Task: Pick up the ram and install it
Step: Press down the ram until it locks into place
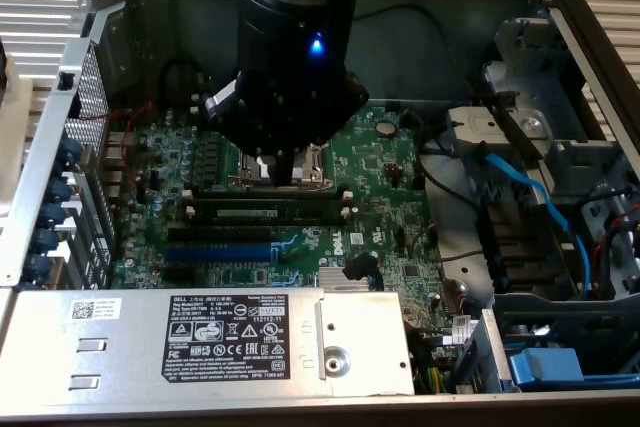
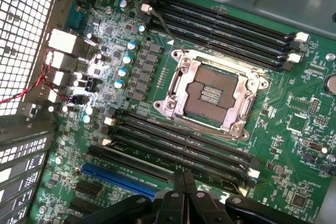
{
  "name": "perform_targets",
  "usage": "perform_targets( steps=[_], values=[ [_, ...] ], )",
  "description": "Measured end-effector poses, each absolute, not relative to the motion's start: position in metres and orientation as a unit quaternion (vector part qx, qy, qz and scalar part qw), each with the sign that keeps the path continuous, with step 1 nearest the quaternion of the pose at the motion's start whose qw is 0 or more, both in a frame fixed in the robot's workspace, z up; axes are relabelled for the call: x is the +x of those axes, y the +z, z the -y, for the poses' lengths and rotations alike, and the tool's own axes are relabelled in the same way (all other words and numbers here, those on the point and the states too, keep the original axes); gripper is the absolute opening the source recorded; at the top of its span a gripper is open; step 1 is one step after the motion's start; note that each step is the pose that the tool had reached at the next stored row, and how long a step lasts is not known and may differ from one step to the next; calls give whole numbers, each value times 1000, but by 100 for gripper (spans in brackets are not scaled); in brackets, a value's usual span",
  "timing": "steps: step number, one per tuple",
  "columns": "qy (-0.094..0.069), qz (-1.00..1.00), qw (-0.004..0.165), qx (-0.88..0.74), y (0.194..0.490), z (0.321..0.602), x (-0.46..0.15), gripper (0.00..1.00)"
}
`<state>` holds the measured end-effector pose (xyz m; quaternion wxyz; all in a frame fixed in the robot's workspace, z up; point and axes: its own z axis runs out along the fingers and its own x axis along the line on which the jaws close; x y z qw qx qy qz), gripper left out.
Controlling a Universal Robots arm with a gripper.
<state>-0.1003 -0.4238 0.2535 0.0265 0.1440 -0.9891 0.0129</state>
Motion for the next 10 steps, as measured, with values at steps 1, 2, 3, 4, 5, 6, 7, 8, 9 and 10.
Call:
perform_targets(
  steps=[1, 2, 3, 4, 5, 6, 7, 8, 9, 10],
  values=[
    [13, 990, 27, 136, 254, 424, -100, 10],
    [12, 991, 27, 128, 254, 424, -100, 10],
    [12, 992, 27, 119, 254, 424, -100, 10],
    [12, 993, 27, 111, 254, 424, -100, 10],
    [12, 994, 27, 103, 254, 424, -100, 10],
    [12, 995, 27, 94, 254, 424, -100, 10],
    [11, 996, 27, 86, 254, 424, -100, 10],
    [11, 996, 27, 78, 254, 424, -100, 10],
    [11, 997, 27, 71, 254, 424, -100, 10],
    [11, 998, 27, 63, 254, 424, -100, 10]
  ],
)
